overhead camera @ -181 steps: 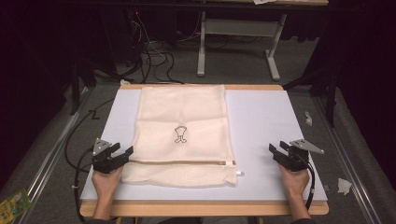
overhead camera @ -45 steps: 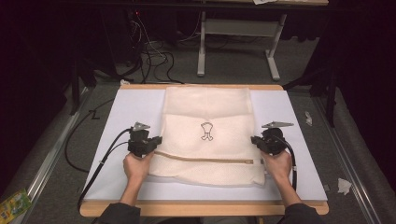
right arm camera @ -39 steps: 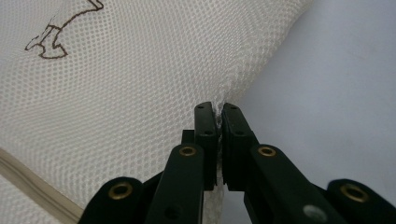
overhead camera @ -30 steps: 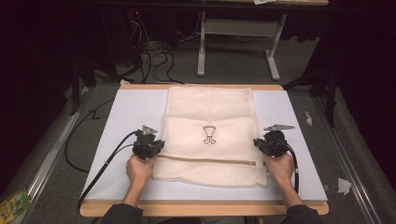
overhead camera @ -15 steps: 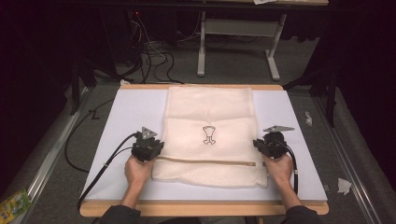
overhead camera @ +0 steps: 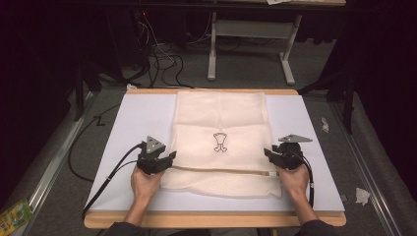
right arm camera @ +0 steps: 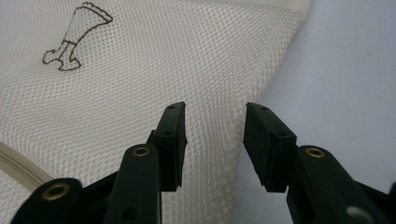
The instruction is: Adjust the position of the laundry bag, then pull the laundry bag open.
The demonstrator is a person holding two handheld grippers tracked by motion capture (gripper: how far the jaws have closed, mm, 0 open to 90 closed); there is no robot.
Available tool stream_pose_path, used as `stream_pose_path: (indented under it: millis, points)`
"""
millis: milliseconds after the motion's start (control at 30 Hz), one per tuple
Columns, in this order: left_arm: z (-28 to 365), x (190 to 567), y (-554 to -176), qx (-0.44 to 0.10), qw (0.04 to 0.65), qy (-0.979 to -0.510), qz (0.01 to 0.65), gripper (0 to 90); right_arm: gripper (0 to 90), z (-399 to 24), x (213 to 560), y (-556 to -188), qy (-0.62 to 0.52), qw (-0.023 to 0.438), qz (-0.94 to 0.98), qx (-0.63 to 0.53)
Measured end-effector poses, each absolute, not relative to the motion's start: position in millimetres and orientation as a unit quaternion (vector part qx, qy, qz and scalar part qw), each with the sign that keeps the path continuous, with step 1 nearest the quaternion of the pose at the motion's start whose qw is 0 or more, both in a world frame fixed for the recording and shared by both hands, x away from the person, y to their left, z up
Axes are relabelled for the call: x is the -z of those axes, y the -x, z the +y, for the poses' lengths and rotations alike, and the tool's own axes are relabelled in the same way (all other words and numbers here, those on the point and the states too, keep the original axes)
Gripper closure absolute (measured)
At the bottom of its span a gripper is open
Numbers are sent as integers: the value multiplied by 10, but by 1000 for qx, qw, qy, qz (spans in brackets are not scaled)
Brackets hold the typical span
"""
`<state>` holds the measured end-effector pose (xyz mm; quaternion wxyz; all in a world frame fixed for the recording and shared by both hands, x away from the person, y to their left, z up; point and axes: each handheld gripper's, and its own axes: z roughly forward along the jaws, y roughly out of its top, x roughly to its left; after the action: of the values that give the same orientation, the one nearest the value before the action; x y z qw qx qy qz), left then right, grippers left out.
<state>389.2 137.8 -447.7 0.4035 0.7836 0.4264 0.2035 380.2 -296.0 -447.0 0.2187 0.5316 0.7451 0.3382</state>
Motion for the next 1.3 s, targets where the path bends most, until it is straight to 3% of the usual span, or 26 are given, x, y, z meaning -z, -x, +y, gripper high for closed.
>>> stream_pose_path:
  millis: [400, 1300]
  points:
    - [1231, 4535, -3740, -182, 425, -786, 410, 440, 547, -3071, 4452, -3600, -528, 222, 740, -353]
    - [874, 4646, -3677, -147, 437, -796, 392, 413, 500, -3189, 4724, -3260, -542, 192, 725, -379]
